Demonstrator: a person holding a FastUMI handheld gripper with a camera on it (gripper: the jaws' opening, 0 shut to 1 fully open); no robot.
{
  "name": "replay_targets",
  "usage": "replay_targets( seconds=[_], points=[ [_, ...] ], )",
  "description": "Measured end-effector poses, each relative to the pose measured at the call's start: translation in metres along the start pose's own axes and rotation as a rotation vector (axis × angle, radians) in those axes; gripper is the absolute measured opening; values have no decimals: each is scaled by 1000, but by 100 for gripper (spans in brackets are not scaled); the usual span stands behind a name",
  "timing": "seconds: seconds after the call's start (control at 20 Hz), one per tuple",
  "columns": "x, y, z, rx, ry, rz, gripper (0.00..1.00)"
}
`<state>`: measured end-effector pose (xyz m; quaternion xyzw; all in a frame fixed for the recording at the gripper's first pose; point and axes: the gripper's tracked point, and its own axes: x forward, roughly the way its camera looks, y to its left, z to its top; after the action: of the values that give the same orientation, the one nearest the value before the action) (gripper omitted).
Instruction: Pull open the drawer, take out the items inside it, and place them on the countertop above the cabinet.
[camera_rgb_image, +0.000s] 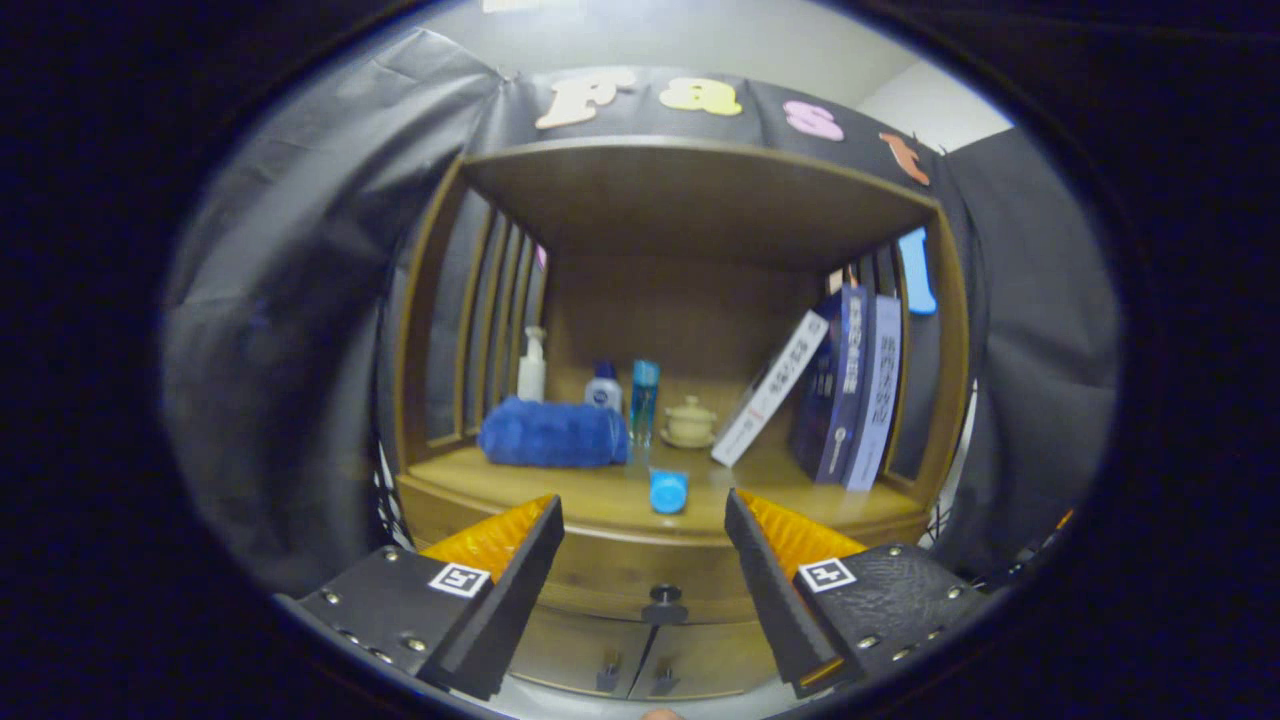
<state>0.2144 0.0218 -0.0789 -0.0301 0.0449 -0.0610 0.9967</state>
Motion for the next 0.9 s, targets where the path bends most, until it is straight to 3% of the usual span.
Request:
replay_targets(
  seconds=[0.15,0.4,0.9],
  points=[
    [-42,-4,55,-28,-58,34,97],
    [-103,-18,98,5,-79,74,96],
    [-170,-58,112,22,-112,48,97]
  ],
)
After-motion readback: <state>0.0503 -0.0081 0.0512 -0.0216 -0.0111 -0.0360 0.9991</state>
